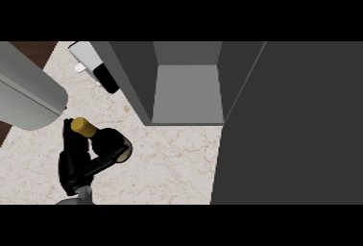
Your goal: Pick up the wine, place it into the cabinet and close the cabinet
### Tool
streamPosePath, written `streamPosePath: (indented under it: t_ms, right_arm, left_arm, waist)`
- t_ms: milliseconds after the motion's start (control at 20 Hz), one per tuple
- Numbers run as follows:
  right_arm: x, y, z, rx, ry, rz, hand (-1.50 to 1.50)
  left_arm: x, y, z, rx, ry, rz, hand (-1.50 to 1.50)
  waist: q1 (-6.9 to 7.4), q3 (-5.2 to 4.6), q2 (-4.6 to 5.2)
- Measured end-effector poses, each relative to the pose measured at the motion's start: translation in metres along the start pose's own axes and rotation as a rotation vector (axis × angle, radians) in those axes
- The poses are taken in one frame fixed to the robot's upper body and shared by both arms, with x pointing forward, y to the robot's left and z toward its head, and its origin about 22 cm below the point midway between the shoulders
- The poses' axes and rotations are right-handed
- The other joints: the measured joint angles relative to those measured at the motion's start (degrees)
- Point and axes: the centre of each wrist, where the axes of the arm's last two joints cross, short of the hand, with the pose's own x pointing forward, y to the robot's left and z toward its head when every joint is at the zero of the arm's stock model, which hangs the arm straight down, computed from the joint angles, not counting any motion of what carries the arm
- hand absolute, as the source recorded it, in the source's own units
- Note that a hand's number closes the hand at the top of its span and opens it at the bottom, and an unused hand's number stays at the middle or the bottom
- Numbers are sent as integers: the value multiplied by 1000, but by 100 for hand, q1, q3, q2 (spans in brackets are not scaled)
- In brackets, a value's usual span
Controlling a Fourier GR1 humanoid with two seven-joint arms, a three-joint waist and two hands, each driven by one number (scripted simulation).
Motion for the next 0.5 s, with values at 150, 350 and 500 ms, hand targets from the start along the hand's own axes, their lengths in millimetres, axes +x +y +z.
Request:
streamPosePath:
  t_ms: [150, 350, 500]
  right_arm:
    - [2, 0, -2, 8, 0, 6, -150]
    - [5, -3, -4, -4, -5, 24, -150]
    - [1, -2, -2, 1, -7, 18, -150]
  left_arm:
    - [-6, 0, 0, -6, 11, 14, -150]
    - [-10, 1, -5, -16, 11, 27, -150]
    - [-20, -2, -6, -15, 10, 40, -150]
  waist:
    - [4, 0, 1]
    - [8, 0, 2]
    - [-1, -1, 3]
